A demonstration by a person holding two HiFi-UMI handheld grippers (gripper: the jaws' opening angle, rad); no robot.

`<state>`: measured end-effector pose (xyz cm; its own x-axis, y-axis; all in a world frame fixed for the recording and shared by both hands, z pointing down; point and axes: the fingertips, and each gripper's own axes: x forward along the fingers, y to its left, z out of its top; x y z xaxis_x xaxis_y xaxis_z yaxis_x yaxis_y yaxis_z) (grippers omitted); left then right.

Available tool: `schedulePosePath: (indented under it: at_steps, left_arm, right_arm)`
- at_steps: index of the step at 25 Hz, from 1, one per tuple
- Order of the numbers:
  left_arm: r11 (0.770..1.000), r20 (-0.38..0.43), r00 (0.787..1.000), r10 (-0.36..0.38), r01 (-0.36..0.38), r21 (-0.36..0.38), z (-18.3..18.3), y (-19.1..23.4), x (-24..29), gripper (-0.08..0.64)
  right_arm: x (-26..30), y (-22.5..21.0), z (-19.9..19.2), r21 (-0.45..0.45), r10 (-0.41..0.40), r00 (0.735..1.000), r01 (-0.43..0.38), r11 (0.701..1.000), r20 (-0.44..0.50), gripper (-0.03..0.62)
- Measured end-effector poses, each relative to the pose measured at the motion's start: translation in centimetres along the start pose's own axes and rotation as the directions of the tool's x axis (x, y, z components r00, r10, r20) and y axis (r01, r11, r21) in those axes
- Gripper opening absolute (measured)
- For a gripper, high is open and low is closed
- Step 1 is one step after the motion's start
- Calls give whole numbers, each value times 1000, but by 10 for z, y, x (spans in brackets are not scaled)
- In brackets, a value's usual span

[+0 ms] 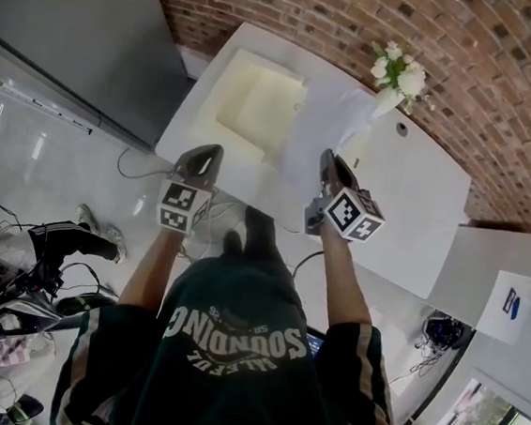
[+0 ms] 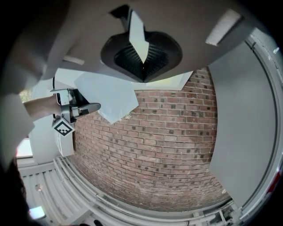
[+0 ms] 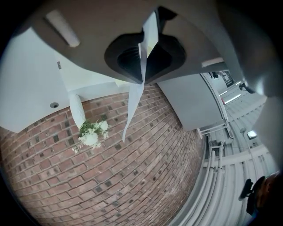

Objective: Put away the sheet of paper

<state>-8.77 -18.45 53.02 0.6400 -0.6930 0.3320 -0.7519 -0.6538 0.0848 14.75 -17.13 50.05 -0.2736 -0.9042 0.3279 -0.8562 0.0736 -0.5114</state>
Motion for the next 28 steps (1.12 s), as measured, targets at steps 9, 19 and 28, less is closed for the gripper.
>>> schedulePosePath:
  at_steps: [9, 19, 28]
  left_arm:
    - [1000, -42, 999, 10, -11, -16, 1, 19, 36, 11]
    - [999, -83, 996, 15, -19, -44, -7, 34, 69, 11]
    - [998, -122, 992, 24, -31, -54, -20, 42, 77, 11]
  right_arm:
    - [50, -35, -7, 61, -16, 999, 19, 998, -46, 0]
    - [90, -70, -33, 193, -29, 992, 52, 980, -121, 1]
    - [108, -90, -60, 275, -24, 983, 74, 959, -183, 2]
